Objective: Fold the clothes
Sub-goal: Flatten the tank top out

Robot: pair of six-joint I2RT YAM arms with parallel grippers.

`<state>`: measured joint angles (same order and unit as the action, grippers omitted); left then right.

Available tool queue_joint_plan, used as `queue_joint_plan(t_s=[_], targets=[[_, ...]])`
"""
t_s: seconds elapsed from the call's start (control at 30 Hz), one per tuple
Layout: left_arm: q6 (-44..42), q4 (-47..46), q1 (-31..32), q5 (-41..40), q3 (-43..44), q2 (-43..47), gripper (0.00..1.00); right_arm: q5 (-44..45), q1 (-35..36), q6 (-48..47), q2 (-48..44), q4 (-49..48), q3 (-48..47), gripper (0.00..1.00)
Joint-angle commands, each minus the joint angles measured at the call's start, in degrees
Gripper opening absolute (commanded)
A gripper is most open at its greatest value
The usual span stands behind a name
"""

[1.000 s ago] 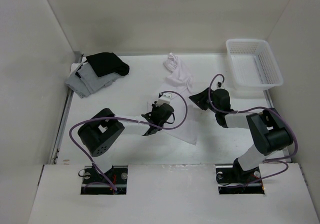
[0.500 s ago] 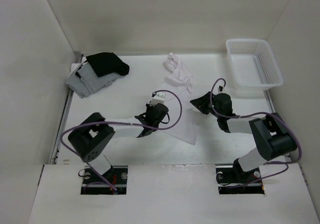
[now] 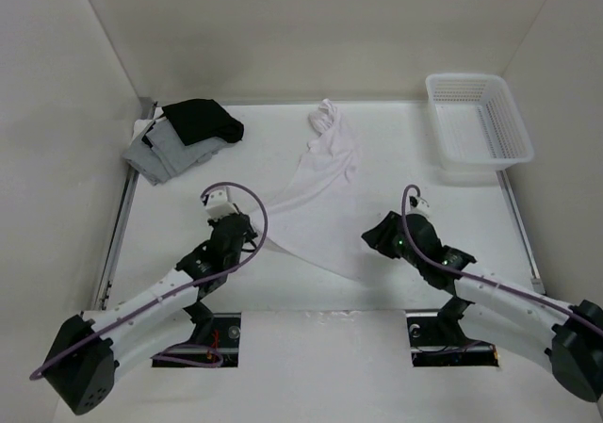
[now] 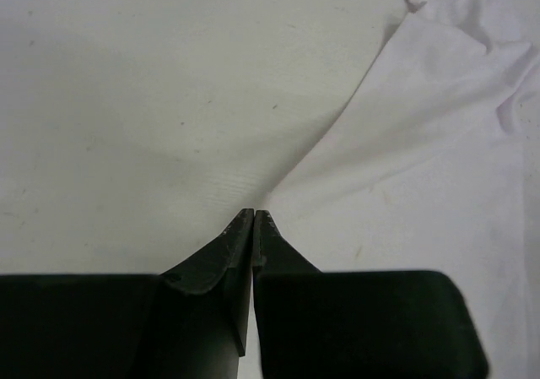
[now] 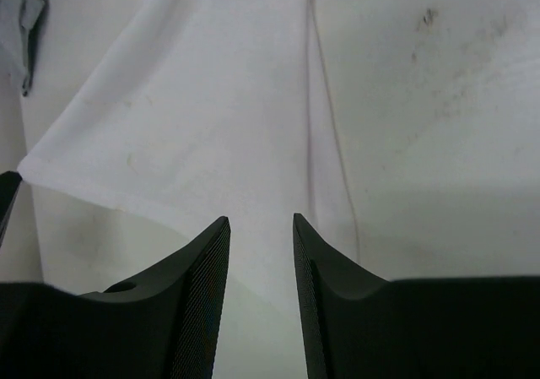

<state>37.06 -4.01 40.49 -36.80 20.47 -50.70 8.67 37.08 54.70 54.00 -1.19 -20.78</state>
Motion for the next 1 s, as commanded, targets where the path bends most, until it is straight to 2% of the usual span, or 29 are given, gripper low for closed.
queue_joint_plan(t_s=[0.0, 0.17, 0.37, 0.7, 0.73, 0.97], targets=[[6.6, 4.1, -2.7, 4.2, -3.2, 6.4, 0.01, 9.4, 5.0, 5.9, -4.7, 16.8, 1.0, 0.41], [8.2, 4.0, -5.1, 8.8, -6.7, 10.2, 0.02, 10.3, 12.9, 15.0, -6.4, 21.7, 3.3, 0.41], [7.9, 2.3, -6.3, 11.2, -8.6, 11.1, 0.03, 9.1, 22.8, 21.1, -5.0, 20.1, 3.1, 0.46], [7.6, 0.7, -7.0, 12.6, -9.0, 11.0, 0.03, 5.1, 21.9, 21.5, -0.8, 6.5, 7.4, 0.43], [7.6, 0.7, -7.0, 12.6, -9.0, 11.0, 0.03, 5.0, 21.5, 21.2, -0.3, 5.5, 7.8, 0.42], [7.5, 0.7, -7.0, 12.6, -7.6, 11.3, 0.03, 4.1, 20.2, 19.8, 0.0, 1.1, 8.9, 0.13]])
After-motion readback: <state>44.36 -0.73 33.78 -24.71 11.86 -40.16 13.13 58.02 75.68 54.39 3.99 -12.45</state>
